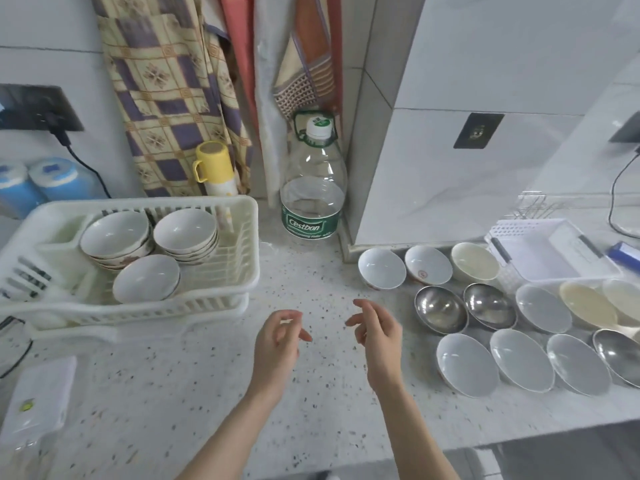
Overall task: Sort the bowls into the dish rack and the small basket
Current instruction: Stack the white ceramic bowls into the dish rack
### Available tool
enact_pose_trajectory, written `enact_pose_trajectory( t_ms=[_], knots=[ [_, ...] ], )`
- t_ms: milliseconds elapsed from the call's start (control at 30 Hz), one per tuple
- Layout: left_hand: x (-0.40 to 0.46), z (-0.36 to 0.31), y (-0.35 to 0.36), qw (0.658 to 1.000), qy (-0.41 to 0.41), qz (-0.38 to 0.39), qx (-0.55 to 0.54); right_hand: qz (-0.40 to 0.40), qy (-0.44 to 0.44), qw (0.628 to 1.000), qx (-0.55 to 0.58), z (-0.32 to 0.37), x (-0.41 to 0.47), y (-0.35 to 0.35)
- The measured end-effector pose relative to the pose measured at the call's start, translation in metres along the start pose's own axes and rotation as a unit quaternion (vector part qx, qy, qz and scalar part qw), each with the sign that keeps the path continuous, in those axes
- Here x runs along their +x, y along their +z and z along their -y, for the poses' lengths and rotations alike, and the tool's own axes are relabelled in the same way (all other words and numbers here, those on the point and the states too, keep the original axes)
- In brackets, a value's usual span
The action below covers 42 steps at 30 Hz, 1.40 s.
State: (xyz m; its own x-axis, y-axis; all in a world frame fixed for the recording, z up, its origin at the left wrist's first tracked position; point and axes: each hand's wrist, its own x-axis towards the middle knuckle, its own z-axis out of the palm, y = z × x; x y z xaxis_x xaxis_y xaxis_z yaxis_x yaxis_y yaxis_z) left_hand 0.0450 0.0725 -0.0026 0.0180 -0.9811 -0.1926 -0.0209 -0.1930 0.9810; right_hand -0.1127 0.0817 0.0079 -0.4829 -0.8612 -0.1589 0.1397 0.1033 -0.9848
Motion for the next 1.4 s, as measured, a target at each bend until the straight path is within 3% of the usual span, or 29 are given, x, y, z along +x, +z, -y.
enact_pose_trajectory(
  t_ms=[133,267,467,600,767,1133,1400],
  knots=[
    [-0.012,0.026,0.078,0.984,-0.11,0.122,0.073,-0.073,0.01,0.997,-0.006,-0.009,0.011,-0.071],
    [-0.022,0.044,0.141,0.939,-0.203,0.228,0.16,-0.192,0.032,0.98,-0.028,-0.019,0.01,-0.136],
    [-0.027,0.054,0.205,0.908,-0.25,0.268,0.205,-0.345,0.119,0.926,-0.098,-0.034,0.006,-0.223],
    [-0.028,0.056,0.225,0.902,-0.283,0.282,0.164,-0.322,0.234,0.913,-0.085,-0.047,0.013,-0.247],
    [-0.03,0.06,0.236,0.905,-0.295,0.281,0.122,-0.284,0.288,0.913,-0.058,-0.05,0.024,-0.259],
    [-0.024,0.066,0.196,0.932,-0.253,0.227,0.126,-0.323,0.281,0.903,0.026,-0.042,0.038,-0.248],
    [-0.012,0.033,0.151,0.958,-0.211,0.193,0.015,-0.345,0.223,0.911,0.038,-0.038,0.017,-0.204]
  ],
)
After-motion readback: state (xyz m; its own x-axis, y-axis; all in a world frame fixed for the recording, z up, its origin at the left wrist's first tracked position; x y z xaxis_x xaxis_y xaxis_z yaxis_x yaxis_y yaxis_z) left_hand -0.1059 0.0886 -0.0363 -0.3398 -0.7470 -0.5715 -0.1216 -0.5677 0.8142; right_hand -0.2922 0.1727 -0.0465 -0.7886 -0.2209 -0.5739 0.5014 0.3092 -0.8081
